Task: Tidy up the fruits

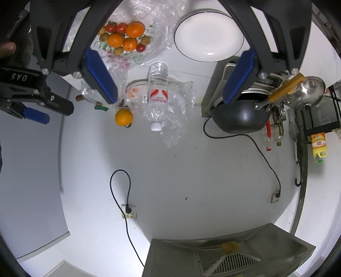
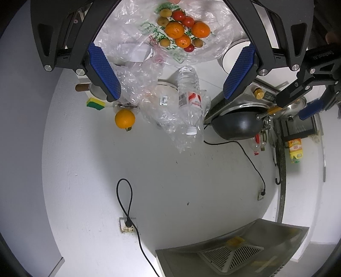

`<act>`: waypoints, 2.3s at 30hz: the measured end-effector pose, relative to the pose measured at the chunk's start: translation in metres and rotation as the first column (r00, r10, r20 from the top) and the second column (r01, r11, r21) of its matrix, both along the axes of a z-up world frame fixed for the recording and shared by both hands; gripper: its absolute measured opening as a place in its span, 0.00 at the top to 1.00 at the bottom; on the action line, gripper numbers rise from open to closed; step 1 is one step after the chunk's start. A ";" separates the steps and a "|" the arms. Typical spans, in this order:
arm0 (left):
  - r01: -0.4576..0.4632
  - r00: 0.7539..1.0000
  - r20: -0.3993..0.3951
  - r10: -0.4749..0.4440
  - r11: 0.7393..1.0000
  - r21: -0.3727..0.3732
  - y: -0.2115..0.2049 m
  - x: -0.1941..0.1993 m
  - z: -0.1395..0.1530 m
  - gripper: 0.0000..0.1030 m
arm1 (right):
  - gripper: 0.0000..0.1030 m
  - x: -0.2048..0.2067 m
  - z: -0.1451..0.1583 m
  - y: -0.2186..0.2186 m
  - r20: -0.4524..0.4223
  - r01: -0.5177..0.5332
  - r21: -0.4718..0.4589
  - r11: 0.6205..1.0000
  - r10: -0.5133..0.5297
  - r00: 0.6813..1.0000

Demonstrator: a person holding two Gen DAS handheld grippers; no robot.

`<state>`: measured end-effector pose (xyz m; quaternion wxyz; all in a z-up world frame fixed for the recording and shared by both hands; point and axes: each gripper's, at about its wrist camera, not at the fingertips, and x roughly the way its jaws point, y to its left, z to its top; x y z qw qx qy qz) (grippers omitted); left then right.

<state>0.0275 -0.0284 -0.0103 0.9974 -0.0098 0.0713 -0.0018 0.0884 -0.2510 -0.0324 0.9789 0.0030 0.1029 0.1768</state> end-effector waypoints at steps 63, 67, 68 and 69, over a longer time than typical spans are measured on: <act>0.213 0.848 -0.513 -0.134 0.972 0.099 -0.073 0.085 -0.123 0.13 | 0.33 0.041 -0.134 -0.023 -0.465 -0.093 -0.097 0.991 0.038 0.885; 0.221 0.830 -0.542 -0.130 0.970 0.106 -0.075 0.093 -0.132 0.16 | 0.43 0.047 -0.144 -0.016 -0.493 -0.123 -0.094 0.988 0.061 0.868; 0.226 0.823 -0.552 -0.133 0.969 0.104 -0.076 0.096 -0.135 0.20 | 0.47 0.049 -0.146 -0.014 -0.500 -0.129 -0.096 0.987 0.065 0.864; 0.232 0.816 -0.561 -0.138 0.968 0.098 -0.076 0.098 -0.137 0.26 | 0.49 0.051 -0.149 -0.012 -0.509 -0.137 -0.098 0.986 0.069 0.858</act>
